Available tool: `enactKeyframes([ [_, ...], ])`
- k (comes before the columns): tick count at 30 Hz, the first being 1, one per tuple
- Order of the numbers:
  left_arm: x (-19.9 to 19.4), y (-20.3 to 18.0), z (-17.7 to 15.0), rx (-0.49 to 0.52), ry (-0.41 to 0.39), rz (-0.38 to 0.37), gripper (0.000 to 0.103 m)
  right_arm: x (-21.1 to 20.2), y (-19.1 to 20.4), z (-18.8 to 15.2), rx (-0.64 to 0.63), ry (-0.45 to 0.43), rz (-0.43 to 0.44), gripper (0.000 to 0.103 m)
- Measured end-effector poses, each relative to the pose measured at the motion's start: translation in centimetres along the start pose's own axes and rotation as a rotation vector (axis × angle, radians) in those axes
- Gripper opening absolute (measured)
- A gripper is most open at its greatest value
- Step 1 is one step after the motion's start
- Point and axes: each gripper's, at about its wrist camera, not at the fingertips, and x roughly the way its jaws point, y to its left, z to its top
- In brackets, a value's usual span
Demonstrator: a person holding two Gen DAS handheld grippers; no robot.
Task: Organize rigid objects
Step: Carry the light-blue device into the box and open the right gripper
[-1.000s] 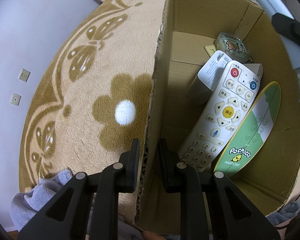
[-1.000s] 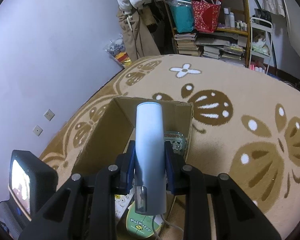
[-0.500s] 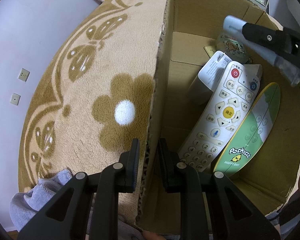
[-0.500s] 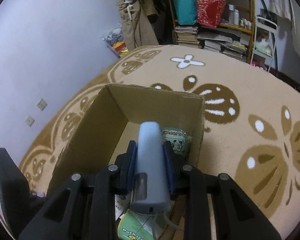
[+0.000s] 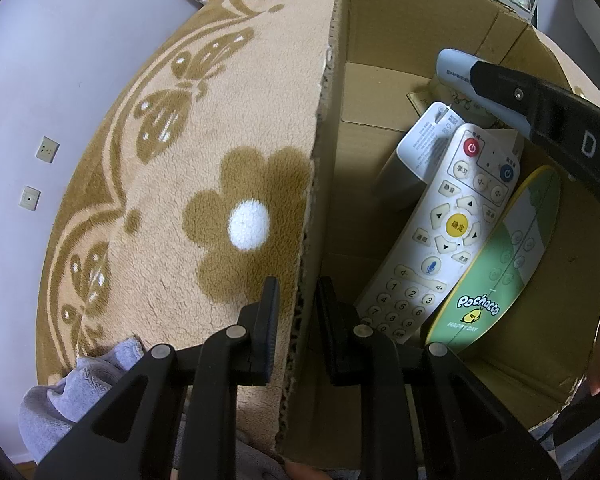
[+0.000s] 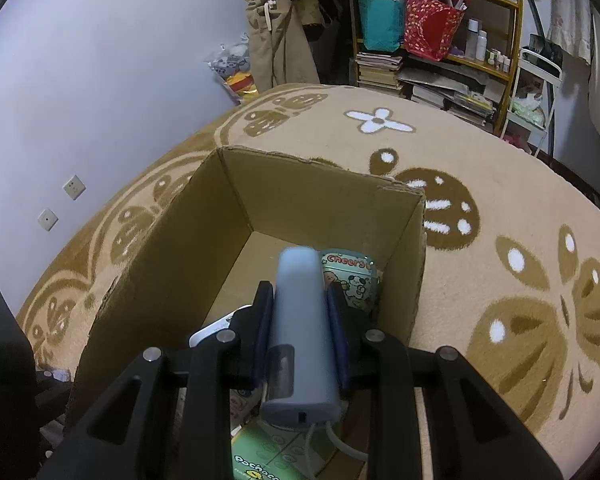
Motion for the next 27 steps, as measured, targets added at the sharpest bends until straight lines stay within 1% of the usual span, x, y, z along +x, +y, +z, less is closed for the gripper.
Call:
enactKeyframes([
  [3, 0.0, 0.0, 0.0, 0.000, 0.000, 0.001, 0.019, -0.1, -0.5, 0.0, 0.027, -0.005, 0.010, 0.029],
  [6, 0.0, 0.0, 0.0, -0.002, 0.000, 0.000, 0.020, -0.2, -0.5, 0.0, 0.024, -0.011, 0.016, 0.029],
  [9, 0.0, 0.0, 0.0, -0.001, 0.001, -0.001, 0.020, -0.3, -0.1, -0.1, 0.004, -0.005, -0.010, 0.030],
  [11, -0.1, 0.0, 0.0, -0.001, 0.001, -0.002, 0.020, -0.2, 0.3, -0.2, -0.010, 0.001, -0.011, 0.038],
  [16, -0.1, 0.1, 0.0, -0.004, 0.004, -0.008, 0.020, -0.5, 0.4, -0.2, -0.010, -0.009, -0.005, 0.041],
  [18, -0.2, 0.1, 0.0, -0.001, 0.002, -0.005, 0.020, -0.8, 0.3, -0.4, -0.003, -0.018, -0.003, 0.050],
  [19, -0.2, 0.1, 0.0, 0.001, 0.000, -0.004, 0.020, -1.0, 0.3, -0.4, -0.001, -0.019, 0.004, 0.058],
  [20, -0.3, 0.0, 0.0, 0.001, 0.000, -0.003, 0.020, -1.2, 0.4, -0.5, -0.002, -0.020, 0.009, 0.064],
  [27, -0.7, 0.2, -0.2, -0.007, -0.012, -0.014, 0.020, -2.4, 0.5, -0.6, 0.012, -0.035, 0.019, 0.065],
])
